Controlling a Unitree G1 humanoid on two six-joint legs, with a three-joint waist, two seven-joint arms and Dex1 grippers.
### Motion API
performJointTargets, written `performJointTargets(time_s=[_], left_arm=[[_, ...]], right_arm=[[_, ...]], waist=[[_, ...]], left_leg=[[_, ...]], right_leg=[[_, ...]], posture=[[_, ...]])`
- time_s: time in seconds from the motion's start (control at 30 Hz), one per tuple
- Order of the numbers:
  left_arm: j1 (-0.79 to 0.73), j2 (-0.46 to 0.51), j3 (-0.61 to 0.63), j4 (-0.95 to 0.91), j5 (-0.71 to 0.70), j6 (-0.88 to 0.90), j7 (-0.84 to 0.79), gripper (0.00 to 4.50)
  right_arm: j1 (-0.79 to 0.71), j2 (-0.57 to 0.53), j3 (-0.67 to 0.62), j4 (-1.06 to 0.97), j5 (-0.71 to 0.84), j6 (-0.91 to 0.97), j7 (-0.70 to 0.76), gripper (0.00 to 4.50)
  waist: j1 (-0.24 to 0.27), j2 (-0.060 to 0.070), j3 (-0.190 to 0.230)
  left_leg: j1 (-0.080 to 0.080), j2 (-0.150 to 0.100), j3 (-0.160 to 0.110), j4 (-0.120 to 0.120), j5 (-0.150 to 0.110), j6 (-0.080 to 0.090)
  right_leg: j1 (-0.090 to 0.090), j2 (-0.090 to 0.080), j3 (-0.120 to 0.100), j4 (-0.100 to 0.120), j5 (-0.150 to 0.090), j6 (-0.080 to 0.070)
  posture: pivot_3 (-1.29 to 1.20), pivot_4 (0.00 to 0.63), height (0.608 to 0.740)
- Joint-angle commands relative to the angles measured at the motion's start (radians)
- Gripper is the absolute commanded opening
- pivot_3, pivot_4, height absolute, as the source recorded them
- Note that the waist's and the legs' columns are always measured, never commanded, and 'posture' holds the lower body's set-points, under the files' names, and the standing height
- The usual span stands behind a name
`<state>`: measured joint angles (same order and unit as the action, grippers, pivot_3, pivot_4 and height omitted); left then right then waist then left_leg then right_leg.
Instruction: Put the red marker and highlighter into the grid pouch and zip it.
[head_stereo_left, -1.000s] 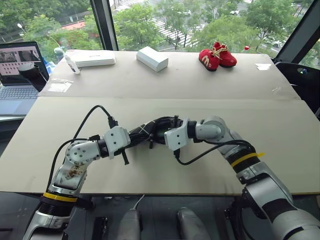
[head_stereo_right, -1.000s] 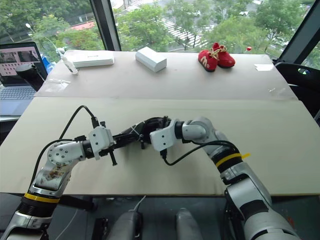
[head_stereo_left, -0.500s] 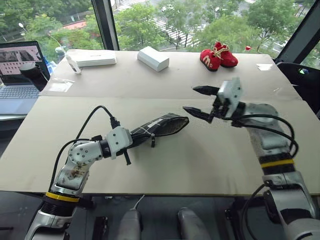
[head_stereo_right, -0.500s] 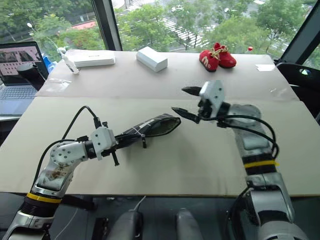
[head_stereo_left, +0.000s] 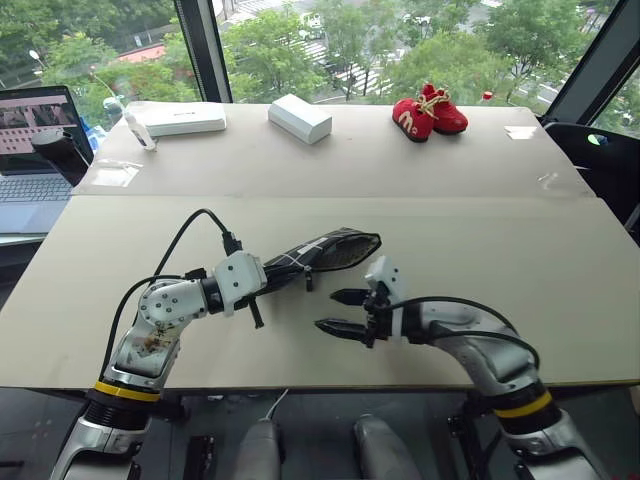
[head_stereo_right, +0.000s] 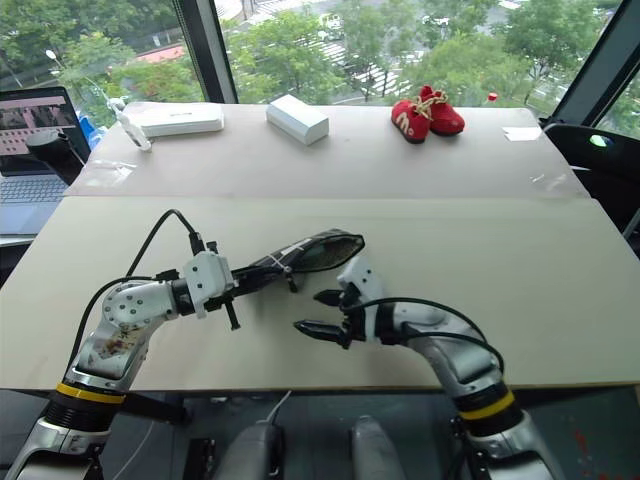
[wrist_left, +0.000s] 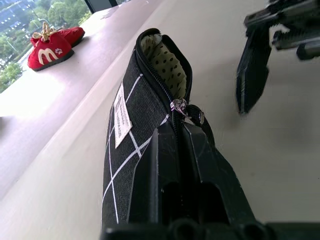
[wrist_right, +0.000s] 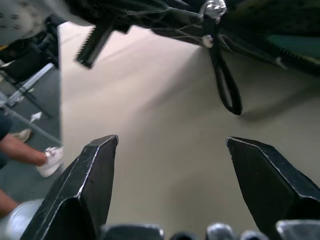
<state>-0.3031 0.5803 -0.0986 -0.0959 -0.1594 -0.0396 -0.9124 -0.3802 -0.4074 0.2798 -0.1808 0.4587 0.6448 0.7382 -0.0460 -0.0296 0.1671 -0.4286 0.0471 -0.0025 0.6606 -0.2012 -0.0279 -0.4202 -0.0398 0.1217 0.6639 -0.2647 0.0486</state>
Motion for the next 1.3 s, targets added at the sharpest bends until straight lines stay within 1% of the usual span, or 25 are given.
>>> performJointTargets(time_s=[0.03, 0.17, 0.27, 0.4, 0.43, 0.53, 0.6, 0.63, 0.67, 1.07, 1.3], left_arm=[[-0.012, -0.006, 0.005, -0.015, -0.007, -0.005, 0.007, 0.0], [-0.012, -0.013, 0.0, -0.015, -0.006, -0.006, 0.01, 0.0], [-0.012, -0.016, 0.0, -0.013, -0.004, -0.008, 0.01, 0.0], [-0.016, -0.019, 0.0, 0.0, 0.0, -0.014, 0.01, 0.0], [-0.016, -0.019, 0.0, 0.001, 0.0, -0.014, 0.01, 0.0], [-0.017, -0.018, 0.002, 0.005, 0.001, -0.017, 0.01, 0.0], [-0.02, -0.017, 0.004, 0.011, 0.001, -0.021, 0.007, 0.0], [-0.024, -0.017, 0.004, 0.015, 0.001, -0.022, 0.006, 0.0], [-0.026, -0.016, 0.004, 0.019, 0.001, -0.024, 0.005, 0.0], [-0.033, -0.018, -0.001, 0.03, 0.002, -0.035, -0.001, 0.0], [-0.026, -0.019, 0.0, 0.026, 0.001, -0.036, 0.001, 0.0]], right_arm=[[-0.073, 0.079, -0.009, 0.053, -0.05, 0.004, -0.09, 3.86], [-0.125, 0.134, -0.012, 0.104, -0.08, -0.006, -0.113, 3.86], [-0.14, 0.151, -0.016, 0.108, -0.079, 0.002, -0.105, 3.86], [-0.121, 0.13, -0.004, 0.078, -0.08, 0.007, -0.067, 2.91], [-0.115, 0.124, 0.0, 0.071, -0.081, 0.004, -0.059, 2.48], [-0.098, 0.113, -0.003, 0.06, -0.082, 0.009, -0.051, 1.42], [-0.094, 0.108, -0.007, 0.055, -0.077, 0.015, -0.047, 0.8], [-0.094, 0.105, -0.01, 0.055, -0.076, 0.015, -0.044, 0.39], [-0.094, 0.105, -0.013, 0.055, -0.075, 0.016, -0.044, 0.08], [-0.082, 0.104, -0.027, 0.051, -0.071, 0.014, -0.037, 0.03], [-0.072, 0.073, -0.08, 0.042, -0.049, 0.035, -0.022, 0.03]], waist=[[0.004, 0.0, 0.0], [0.006, 0.0, 0.0], [0.004, 0.0, 0.0], [0.004, 0.0, 0.0], [0.004, 0.0, 0.0], [0.003, 0.0, 0.0], [0.002, 0.0, 0.0], [0.002, 0.0, 0.0], [0.002, 0.0, 0.0], [0.002, 0.0, 0.0], [0.003, 0.0, 0.0]], left_leg=[[0.0, 0.0, 0.0, 0.0, 0.0, 0.0], [-0.001, 0.0, 0.0, 0.0, 0.0, 0.0], [-0.001, 0.0, 0.0, 0.0, 0.0, 0.0], [-0.001, 0.0, 0.0, 0.0, 0.0, 0.0], [-0.001, 0.0, 0.0, 0.0, 0.0, 0.0], [-0.001, 0.0, -0.001, 0.0, 0.0, 0.0], [-0.001, 0.0, -0.001, 0.0, 0.0, 0.0], [-0.001, 0.0, -0.001, 0.0, 0.0, 0.0], [-0.001, 0.0, -0.001, 0.0, 0.0, 0.0], [-0.001, 0.0, -0.001, 0.0, 0.0, 0.0], [-0.001, 0.0, -0.001, 0.0, 0.0, 0.0]], right_leg=[[0.0, 0.0, 0.0, 0.0, 0.0, 0.0], [0.0, 0.0, -0.001, 0.0, 0.0, 0.0], [0.0, 0.0, -0.001, 0.0, 0.0, 0.0], [0.0, 0.0, -0.001, 0.0, 0.0, 0.0], [0.0, 0.0, -0.001, 0.0, 0.0, 0.0], [0.0, 0.0, -0.001, 0.0, 0.0, 0.0], [0.0, 0.0, -0.001, 0.0, 0.0, 0.0], [0.0, 0.0, -0.001, 0.0, 0.0, 0.0], [0.0, 0.0, -0.001, 0.0, 0.0, 0.0], [0.0, 0.0, -0.001, 0.0, 0.0, 0.0], [0.0, 0.0, -0.001, 0.0, 0.0, 0.0]], posture=[[0.0, 0.15, 0.731], [0.0, 0.15, 0.731], [0.0, 0.15, 0.731], [0.0, 0.15, 0.731], [0.0, 0.15, 0.731], [0.0, 0.15, 0.731], [0.0, 0.15, 0.731], [0.0, 0.15, 0.731], [0.0, 0.15, 0.731], [0.0, 0.15, 0.731], [0.0, 0.15, 0.731]])
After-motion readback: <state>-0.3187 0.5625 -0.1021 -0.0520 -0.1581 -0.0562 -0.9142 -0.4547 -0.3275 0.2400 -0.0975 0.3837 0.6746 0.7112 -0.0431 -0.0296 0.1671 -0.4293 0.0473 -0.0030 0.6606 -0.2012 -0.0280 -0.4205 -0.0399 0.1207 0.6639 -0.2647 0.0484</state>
